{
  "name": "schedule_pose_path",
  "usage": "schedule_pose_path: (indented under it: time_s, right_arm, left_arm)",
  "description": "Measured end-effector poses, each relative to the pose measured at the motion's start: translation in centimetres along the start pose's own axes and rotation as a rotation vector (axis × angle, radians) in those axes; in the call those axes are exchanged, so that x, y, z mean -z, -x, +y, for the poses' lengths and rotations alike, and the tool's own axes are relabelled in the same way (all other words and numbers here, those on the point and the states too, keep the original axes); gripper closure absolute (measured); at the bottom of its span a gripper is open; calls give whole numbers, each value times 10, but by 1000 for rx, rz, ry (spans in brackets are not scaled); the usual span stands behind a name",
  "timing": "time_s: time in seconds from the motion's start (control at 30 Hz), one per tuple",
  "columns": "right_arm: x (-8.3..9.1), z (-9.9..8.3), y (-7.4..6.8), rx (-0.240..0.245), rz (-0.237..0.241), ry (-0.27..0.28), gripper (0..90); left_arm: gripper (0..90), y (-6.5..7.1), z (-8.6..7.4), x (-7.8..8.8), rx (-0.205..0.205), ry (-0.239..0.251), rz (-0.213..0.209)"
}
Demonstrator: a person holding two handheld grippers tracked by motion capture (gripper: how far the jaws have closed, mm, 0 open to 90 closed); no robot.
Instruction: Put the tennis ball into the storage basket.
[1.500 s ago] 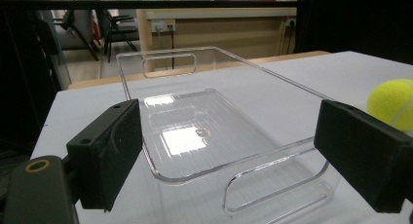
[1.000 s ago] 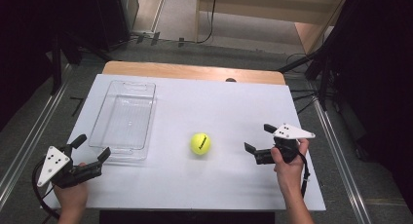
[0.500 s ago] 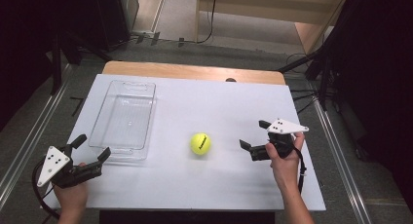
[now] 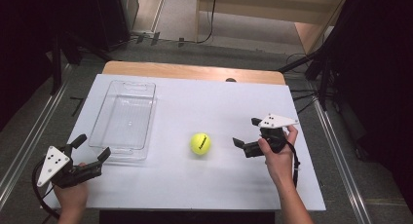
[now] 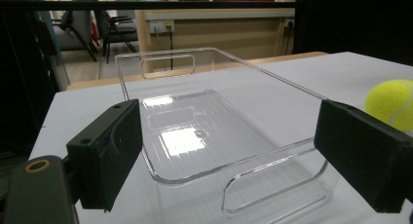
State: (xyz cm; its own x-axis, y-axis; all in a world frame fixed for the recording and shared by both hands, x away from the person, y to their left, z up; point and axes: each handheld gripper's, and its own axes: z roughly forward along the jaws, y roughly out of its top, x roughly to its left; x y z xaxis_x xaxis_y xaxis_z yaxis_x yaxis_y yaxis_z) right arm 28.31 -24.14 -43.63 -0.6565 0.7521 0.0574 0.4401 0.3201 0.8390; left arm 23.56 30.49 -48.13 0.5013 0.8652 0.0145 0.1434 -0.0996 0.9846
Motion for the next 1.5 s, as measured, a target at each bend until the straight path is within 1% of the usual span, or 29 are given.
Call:
schedule_pose_path:
  time_s: [0.2,0.23,0.37,0.43,0.5,0.53,0.67,0.87,0.97,1.07,1.2,1.27,1.33,1.37,1.43,1.5]
  right_arm:
    - [-6,4,-1,8,1,-12,0]
    - [-9,6,-2,6,10,-19,0]
    - [-11,9,-2,15,15,-26,0]
    - [-14,11,-4,11,22,-37,0]
    - [-16,12,-4,25,24,-41,0]
    - [-18,13,-5,17,29,-47,0]
    - [-22,15,-6,21,32,-53,0]
    - [-27,19,-10,42,35,-65,0]
    - [-29,21,-11,42,36,-71,0]
    - [-32,22,-11,48,43,-75,0]
    - [-38,26,-15,58,64,-88,0]
    - [-39,27,-16,57,65,-91,0]
    - [-42,27,-16,65,70,-92,0]
    - [-46,28,-17,62,77,-98,0]
    - [-47,29,-18,60,82,-102,0]
    - [-51,30,-20,69,89,-111,0]
  left_arm:
    - [111,0,0,0,2,2,0]
    - [111,0,0,0,3,2,-1]
    - [111,0,0,0,3,3,-1]
    - [111,0,0,0,3,3,-2]
    - [110,0,0,0,2,2,-2]
    - [110,0,0,0,3,3,-2]
    - [111,0,0,0,1,1,-1]
    - [111,0,0,0,2,3,-1]
    - [111,0,0,0,3,2,-1]
    - [111,0,0,0,1,2,-1]
    - [111,0,0,0,3,3,-3]
    - [111,0,0,0,2,3,-3]
    - [111,0,0,0,3,4,-3]
    - [111,0,0,0,3,4,-4]
    - [110,0,0,0,2,4,-4]
    - [110,0,0,0,2,3,-5]
